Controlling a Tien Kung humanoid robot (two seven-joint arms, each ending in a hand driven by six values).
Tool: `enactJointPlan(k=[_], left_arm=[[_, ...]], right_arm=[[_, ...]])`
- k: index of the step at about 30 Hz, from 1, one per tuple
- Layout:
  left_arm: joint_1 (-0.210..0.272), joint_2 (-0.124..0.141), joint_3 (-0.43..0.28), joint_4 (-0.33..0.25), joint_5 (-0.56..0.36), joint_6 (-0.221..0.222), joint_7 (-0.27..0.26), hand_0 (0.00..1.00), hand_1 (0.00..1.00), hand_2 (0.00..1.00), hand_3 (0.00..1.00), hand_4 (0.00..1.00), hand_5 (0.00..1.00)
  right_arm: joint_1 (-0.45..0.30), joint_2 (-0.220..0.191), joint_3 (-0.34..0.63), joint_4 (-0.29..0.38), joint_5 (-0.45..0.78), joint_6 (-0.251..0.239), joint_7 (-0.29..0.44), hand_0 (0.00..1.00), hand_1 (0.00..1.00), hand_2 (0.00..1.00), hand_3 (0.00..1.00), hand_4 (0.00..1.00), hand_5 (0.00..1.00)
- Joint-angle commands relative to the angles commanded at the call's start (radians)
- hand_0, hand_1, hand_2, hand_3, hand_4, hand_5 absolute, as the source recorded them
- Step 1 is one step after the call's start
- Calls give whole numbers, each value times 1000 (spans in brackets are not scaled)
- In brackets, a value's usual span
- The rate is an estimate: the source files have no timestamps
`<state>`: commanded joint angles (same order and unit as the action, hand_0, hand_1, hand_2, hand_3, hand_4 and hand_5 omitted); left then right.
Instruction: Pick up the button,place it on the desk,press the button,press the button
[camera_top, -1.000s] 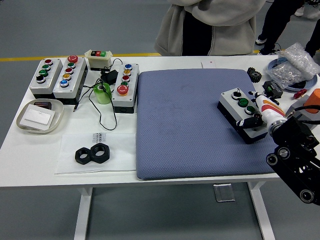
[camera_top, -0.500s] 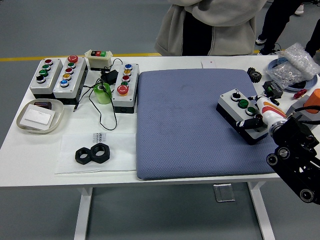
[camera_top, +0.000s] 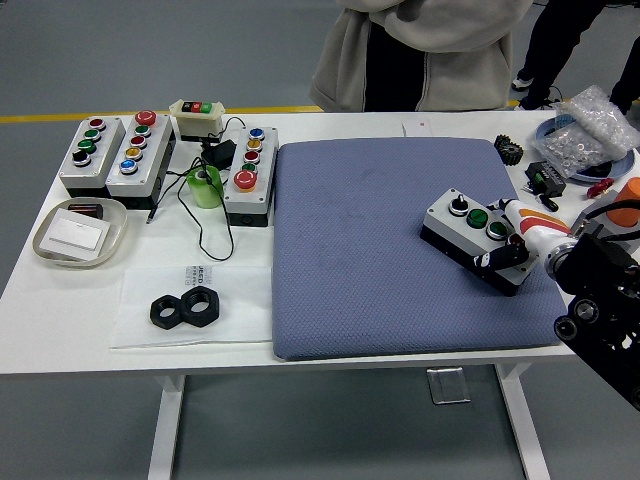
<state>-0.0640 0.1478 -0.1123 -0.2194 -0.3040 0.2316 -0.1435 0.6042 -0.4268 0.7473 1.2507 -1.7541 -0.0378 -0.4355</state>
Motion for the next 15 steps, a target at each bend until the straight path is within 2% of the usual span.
enactJointPlan(k=[6,12,15], left_arm=[[-5,0,8,0,-14,-1,-3,689,830,891,825,643,998],[-9,-1,14,1,-24,-1,-6,689,830,891,825,643,998],[-11,-2,15,1,-26,-1,-6,692,830,891,825,642,998]], right_arm=[[48,-57,-95,21,2,75,104,854,627,601,802,928,142],[79,-77,-123,13,-43,150,242,870,649,611,814,920,132],[91,-88,-127,13,-53,156,304,872,659,615,820,916,109]])
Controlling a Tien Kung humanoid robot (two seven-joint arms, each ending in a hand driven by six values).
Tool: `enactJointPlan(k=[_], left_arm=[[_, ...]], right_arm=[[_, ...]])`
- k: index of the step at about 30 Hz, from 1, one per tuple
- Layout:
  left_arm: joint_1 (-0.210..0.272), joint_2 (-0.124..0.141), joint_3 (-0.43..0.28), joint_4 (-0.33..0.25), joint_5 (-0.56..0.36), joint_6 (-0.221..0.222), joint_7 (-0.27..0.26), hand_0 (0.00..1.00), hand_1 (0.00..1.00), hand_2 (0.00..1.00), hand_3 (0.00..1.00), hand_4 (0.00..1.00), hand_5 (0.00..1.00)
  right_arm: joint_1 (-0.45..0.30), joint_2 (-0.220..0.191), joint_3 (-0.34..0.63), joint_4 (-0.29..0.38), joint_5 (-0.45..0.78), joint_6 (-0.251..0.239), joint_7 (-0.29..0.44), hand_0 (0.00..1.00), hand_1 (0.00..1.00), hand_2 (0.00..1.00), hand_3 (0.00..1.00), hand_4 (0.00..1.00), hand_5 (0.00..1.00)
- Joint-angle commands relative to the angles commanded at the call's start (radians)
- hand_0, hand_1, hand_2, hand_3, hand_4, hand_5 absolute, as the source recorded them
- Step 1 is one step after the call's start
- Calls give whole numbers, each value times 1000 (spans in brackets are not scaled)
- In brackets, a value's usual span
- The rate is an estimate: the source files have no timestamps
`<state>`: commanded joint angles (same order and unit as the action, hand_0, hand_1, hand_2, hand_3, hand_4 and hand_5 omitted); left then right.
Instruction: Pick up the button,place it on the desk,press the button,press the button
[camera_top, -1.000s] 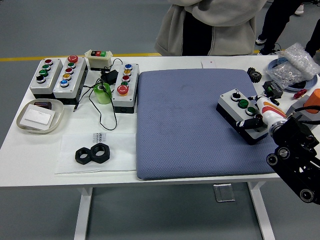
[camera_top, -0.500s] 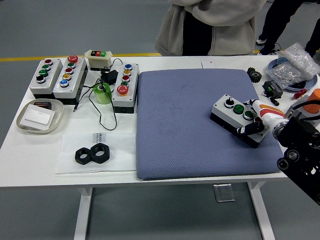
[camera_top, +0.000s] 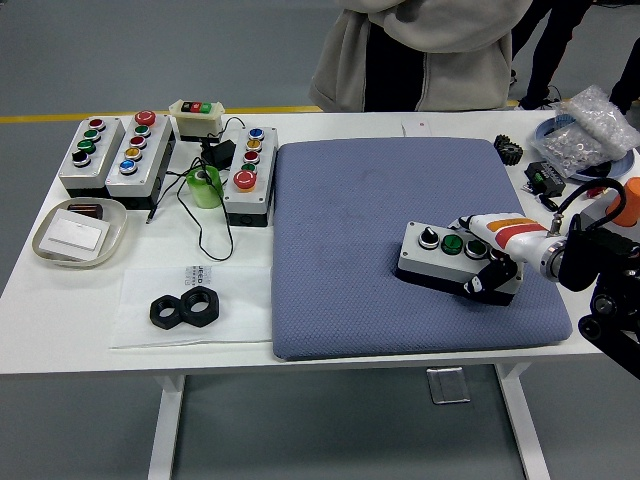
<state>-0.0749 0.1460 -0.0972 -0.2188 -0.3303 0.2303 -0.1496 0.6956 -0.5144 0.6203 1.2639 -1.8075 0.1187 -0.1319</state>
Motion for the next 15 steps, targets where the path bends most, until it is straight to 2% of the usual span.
enactJointPlan(k=[4,5,7,15], left_arm=[[-1,0,-1,0,0,0,0,692,830,891,825,642,998],[-1,0,-1,0,1,0,0,695,831,891,825,643,998],[-2,0,1,0,-1,-1,0,695,831,891,825,643,998],[-5,1,7,-1,-9,-1,-3,695,831,891,825,642,998]], right_arm=[[16,-13,-4,1,-10,-2,51,872,659,615,820,916,109],[20,-17,-5,1,-14,-1,65,876,656,611,813,902,60],[31,-26,-13,3,-22,5,93,876,656,611,813,902,60],[54,-43,-35,-1,-55,29,100,892,657,613,818,897,57]])
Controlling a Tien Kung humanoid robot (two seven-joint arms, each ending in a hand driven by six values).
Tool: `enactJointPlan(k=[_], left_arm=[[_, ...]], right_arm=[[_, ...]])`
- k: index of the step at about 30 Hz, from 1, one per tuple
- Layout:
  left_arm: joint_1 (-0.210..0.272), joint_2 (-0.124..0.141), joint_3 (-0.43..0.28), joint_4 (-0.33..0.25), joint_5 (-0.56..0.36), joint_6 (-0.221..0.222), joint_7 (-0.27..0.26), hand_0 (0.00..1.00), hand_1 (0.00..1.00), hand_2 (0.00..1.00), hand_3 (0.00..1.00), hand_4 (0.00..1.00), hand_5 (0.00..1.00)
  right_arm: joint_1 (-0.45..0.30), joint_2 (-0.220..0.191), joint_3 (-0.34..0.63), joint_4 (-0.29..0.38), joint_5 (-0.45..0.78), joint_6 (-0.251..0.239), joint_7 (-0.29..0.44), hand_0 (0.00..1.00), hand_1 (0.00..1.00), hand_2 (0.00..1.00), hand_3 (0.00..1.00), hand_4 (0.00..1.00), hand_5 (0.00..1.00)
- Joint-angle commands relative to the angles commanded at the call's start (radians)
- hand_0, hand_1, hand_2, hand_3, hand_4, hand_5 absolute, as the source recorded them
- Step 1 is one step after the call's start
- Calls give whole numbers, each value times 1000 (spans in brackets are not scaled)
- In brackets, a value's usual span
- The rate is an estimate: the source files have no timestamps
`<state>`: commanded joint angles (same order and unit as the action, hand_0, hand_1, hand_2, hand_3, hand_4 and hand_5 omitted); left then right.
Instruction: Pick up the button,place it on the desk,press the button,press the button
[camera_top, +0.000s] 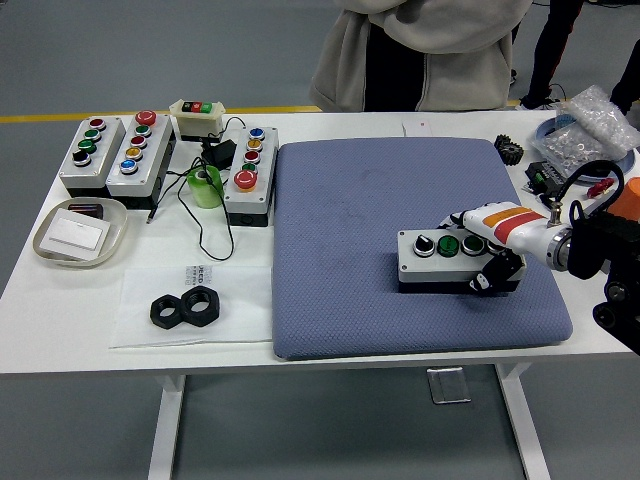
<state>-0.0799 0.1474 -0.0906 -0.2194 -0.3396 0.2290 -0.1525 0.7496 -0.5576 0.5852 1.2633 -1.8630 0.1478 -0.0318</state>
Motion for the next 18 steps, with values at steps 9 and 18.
enactJointPlan(k=[9,18], left_arm=[[0,-1,-2,0,1,0,1,695,831,893,825,642,998],[-1,-2,-4,0,4,1,2,697,831,893,825,642,998]], right_arm=[[7,7,-16,-16,-15,-1,20,909,663,617,819,890,47],[25,19,-30,-24,-138,-19,25,900,658,615,817,883,30]])
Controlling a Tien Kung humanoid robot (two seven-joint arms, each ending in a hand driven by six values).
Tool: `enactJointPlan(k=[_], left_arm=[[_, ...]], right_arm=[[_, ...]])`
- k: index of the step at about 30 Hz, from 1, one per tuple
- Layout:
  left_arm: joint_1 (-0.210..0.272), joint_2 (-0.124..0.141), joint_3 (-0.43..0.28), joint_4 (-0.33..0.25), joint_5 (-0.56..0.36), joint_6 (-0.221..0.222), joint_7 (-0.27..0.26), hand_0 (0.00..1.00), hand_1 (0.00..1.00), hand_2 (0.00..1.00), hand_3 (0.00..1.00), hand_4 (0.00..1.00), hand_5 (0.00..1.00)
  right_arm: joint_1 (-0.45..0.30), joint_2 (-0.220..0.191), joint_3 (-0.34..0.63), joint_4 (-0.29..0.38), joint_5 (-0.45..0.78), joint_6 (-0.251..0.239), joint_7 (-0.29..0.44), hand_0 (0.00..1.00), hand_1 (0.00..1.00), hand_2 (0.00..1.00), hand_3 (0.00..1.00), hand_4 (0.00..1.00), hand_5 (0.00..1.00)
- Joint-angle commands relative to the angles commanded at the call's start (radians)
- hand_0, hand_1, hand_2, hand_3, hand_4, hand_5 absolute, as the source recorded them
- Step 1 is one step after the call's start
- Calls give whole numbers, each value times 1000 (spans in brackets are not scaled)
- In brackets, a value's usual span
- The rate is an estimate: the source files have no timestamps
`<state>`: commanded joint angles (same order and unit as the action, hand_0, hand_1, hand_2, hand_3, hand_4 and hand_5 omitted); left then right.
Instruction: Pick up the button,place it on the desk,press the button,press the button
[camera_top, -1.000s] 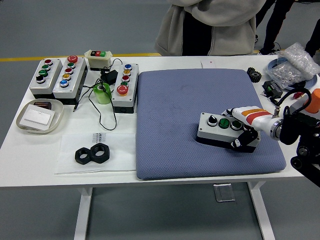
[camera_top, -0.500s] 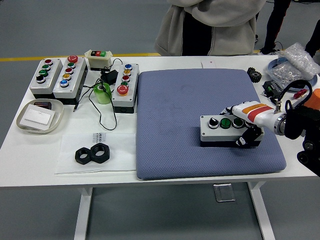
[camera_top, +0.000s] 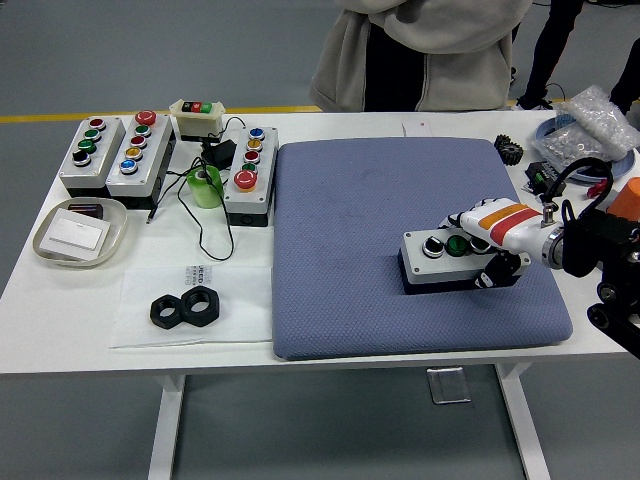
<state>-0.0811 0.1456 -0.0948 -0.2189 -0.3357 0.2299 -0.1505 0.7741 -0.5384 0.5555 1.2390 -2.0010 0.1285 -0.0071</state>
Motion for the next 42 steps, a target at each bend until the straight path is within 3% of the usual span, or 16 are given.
enactJointPlan(k=[13,14,19,20,32,33,38,39,42], left_arm=[[4,-2,-10,1,12,2,5,698,832,893,826,641,998],[4,-2,-11,1,13,2,5,698,832,893,825,642,998],[6,-2,-14,0,19,3,7,698,832,893,825,642,998],[7,-2,-15,0,21,3,7,699,832,893,826,642,998],[16,-3,-29,0,41,7,12,698,832,893,826,641,998],[17,-3,-30,0,42,6,13,698,832,893,826,641,998],[14,-3,-25,0,36,5,11,698,832,893,826,641,998],[14,-3,-25,0,35,5,11,701,832,893,826,641,998],[11,-3,-21,0,28,4,9,701,832,893,826,641,998]], right_arm=[[-5,1,-1,6,13,33,-13,914,662,631,841,879,2],[-6,1,-1,6,13,33,-13,933,685,700,893,886,7],[-11,3,9,5,31,45,-21,933,685,700,893,886,7],[-13,3,11,6,35,50,-23,960,723,771,954,920,53],[-23,3,19,8,67,77,-38,972,744,799,979,943,108],[-24,2,22,9,69,83,-41,979,781,884,998,979,163],[-27,0,33,17,85,86,-45,979,781,884,998,979,163],[-27,-1,34,18,87,85,-45,991,816,980,998,990,192],[-25,-5,45,33,88,84,-48,991,816,980,998,990,192]])
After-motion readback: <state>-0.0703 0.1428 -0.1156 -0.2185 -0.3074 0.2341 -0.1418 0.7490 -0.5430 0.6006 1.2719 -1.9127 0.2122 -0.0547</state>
